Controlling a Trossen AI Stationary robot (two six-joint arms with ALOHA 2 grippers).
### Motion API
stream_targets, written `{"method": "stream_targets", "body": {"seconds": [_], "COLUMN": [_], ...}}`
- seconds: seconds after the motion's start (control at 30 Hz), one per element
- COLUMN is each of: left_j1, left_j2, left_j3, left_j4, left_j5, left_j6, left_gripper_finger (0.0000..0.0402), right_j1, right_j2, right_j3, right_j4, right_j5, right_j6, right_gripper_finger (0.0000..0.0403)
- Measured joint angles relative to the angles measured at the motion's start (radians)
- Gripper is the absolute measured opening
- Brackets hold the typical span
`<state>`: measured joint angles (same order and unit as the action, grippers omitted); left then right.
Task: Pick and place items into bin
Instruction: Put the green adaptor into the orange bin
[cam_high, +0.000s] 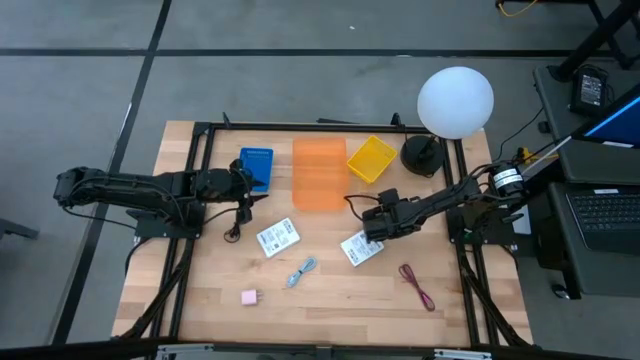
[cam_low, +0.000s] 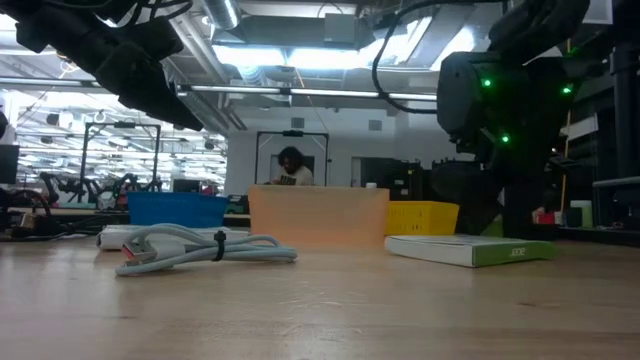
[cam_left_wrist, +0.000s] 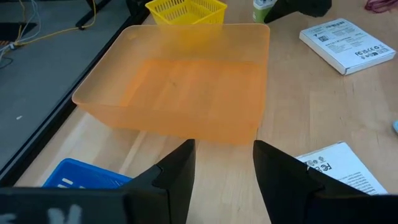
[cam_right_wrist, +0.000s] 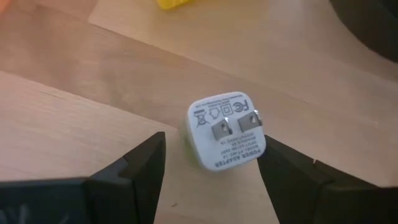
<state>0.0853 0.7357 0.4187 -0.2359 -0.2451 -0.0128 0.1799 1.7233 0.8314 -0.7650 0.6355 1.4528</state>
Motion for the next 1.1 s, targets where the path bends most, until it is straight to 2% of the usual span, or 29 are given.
{"method": "stream_targets", "body": {"seconds": [0.17, 0.5, 0.93, 1.1], "left_j1": [0.0, 0.0, 0.0, 0.0], "left_j2": [0.0, 0.0, 0.0, 0.0], "left_j3": [0.0, 0.0, 0.0, 0.0], "left_j4": [0.0, 0.0, 0.0, 0.0], "left_j5": [0.0, 0.0, 0.002, 0.003], "left_j6": [0.0, 0.0, 0.0, 0.0], "left_gripper_finger": [0.0153, 0.0151, 0.0149, 0.0149], "right_j1": [0.0, 0.0, 0.0, 0.0], "right_j2": [0.0, -0.001, -0.001, -0.001], "right_j3": [0.0, 0.001, 0.0, 0.0], "right_j4": [-0.002, -0.002, -0.006, -0.006], "right_j5": [0.0, 0.01, -0.009, -0.009], "right_j6": [0.003, 0.004, 0.004, 0.004], "right_gripper_finger": [0.0215, 0.0113, 0.0031, 0.0015]}}
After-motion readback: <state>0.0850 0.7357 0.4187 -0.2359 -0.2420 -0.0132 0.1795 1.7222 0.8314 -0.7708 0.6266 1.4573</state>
